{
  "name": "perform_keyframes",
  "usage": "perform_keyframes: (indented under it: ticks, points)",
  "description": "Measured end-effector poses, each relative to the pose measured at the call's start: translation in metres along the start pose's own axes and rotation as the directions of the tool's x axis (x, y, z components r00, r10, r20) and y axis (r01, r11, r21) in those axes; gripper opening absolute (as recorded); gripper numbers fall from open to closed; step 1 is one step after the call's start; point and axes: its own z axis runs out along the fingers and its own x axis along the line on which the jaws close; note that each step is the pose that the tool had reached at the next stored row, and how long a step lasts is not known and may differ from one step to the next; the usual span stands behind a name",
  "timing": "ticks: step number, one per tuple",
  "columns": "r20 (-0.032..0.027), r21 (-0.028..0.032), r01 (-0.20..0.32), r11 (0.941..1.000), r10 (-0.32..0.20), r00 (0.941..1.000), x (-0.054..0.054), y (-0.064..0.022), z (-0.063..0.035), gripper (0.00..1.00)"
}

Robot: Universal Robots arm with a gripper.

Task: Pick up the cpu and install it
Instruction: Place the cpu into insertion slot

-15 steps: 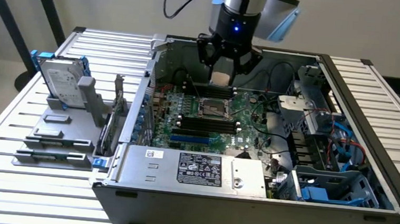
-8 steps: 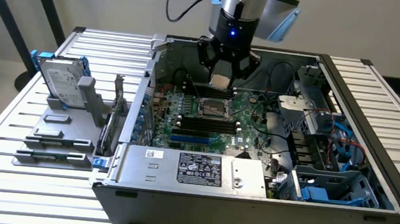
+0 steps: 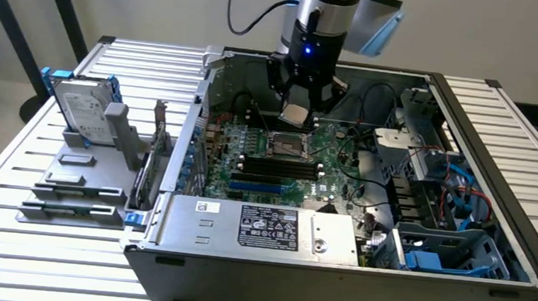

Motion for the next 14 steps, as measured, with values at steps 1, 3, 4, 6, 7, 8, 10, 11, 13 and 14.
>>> perform_keyframes:
  ticks: [1,3,4,6,7,8,10,11,13,14]
  points:
    - [0.0003,-0.0011,-0.018,0.9998,0.018,0.9998,0.0,0.0,0.0013,0.55]
    - [0.001,-0.0033,-0.054,0.9986,0.054,0.9986,0.0,-0.0001,0.0038,0.55]
    - [0.0013,-0.0046,-0.073,0.9973,0.073,0.9974,0.0,-0.0001,0.0052,0.55]
    - [0.0018,-0.0069,-0.108,0.9941,0.108,0.9941,-0.001,-0.0002,0.0078,0.55]
    - [0.0021,-0.008,-0.126,0.992,0.126,0.992,-0.001,-0.0003,0.0091,0.55]
    - [0.0024,-0.0093,-0.144,0.9895,0.144,0.9896,-0.001,-0.0003,0.0103,0.55]
    - [0.0029,-0.012,-0.181,0.9834,0.181,0.9835,-0.001,-0.0003,0.0126,0.55]
    - [0.0032,-0.0134,-0.199,0.98,0.199,0.9801,-0.001,-0.0004,0.0136,0.55]
    - [0.0037,-0.0159,-0.234,0.9722,0.234,0.9723,-0.001,-0.0005,0.0156,0.55]
    - [0.0039,-0.0173,-0.251,0.9678,0.251,0.968,-0.001,-0.0005,0.0167,0.55]
